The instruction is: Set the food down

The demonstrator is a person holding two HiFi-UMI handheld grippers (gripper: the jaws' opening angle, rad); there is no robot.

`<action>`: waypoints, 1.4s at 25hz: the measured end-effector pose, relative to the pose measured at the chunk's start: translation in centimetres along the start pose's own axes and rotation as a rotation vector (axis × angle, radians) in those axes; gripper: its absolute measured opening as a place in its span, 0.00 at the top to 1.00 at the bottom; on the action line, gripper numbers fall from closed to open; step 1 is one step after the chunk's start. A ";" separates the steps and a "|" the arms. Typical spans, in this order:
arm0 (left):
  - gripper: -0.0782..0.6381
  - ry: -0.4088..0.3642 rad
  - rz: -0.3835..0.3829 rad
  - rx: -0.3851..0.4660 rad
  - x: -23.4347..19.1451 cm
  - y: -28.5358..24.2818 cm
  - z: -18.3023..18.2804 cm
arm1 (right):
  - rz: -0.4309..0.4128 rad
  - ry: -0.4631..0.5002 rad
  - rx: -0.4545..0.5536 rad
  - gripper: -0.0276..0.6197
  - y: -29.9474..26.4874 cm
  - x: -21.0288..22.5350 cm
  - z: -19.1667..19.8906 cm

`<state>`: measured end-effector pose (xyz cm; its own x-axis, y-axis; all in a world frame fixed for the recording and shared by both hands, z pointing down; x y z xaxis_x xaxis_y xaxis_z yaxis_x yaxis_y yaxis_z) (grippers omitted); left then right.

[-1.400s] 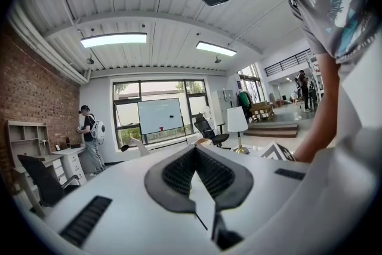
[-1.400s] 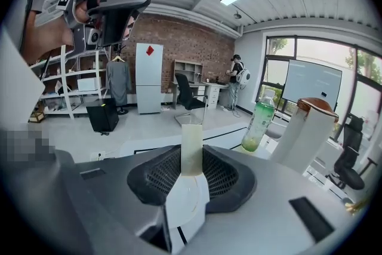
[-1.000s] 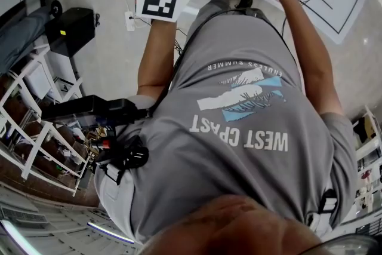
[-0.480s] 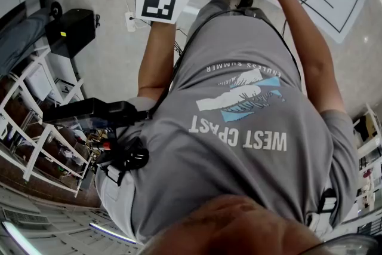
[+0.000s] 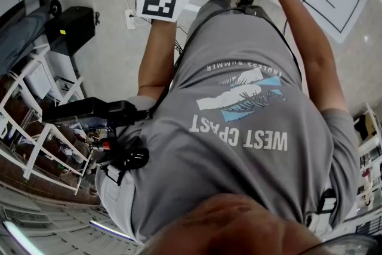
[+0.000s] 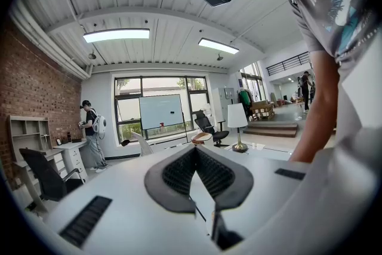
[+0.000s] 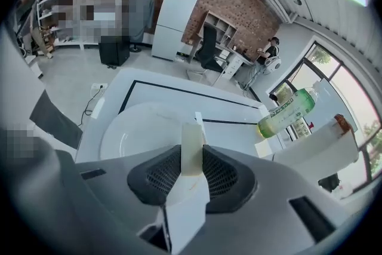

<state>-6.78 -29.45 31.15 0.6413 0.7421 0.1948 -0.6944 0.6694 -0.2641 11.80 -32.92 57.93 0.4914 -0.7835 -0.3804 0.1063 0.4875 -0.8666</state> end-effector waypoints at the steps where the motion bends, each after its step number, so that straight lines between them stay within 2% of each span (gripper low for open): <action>1: 0.88 -0.001 0.000 -0.002 0.0 0.0 0.0 | -0.002 0.010 -0.010 0.79 -0.2 -0.2 0.1; 12: 0.88 -0.005 -0.001 -0.011 0.1 -0.7 -0.4 | 0.053 0.202 -0.119 0.79 -0.4 -0.6 -0.3; 18: 0.88 -0.031 -0.004 -0.058 -0.6 -1.2 -0.6 | 0.066 0.299 -0.159 0.79 -0.6 -0.7 -1.1; 24: 0.88 -0.028 -0.002 -0.033 -0.3 -0.8 -0.2 | 0.081 0.384 -0.209 0.79 -0.7 -2.4 -0.8; 28: 0.88 -0.029 -0.006 -0.028 -0.4 -0.8 -0.2 | 0.072 0.429 -0.230 0.79 -0.6 -2.9 -0.9; 32: 0.88 -0.023 -0.010 -0.032 -0.5 -1.0 -0.3 | 0.041 0.458 -0.260 0.72 -0.7 -3.3 -0.8; 35: 0.88 -0.026 -0.010 -0.028 -0.5 -1.0 -0.3 | 0.020 0.472 -0.263 0.71 -0.7 -3.6 -0.8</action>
<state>-6.31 -30.55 31.03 0.6388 0.7366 0.2222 -0.6787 0.6755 -0.2882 9.24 -30.81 59.65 0.0427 -0.8926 -0.4489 -0.1490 0.4386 -0.8863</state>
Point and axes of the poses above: the fingertips, and each gripper's own axes: y backward along the fingers, x to its right, z out of its underside, the point moved 9 cm from there along y, backward along the fingers, and after that the axes turned 8 degrees about -x, right-handed, at the moved point
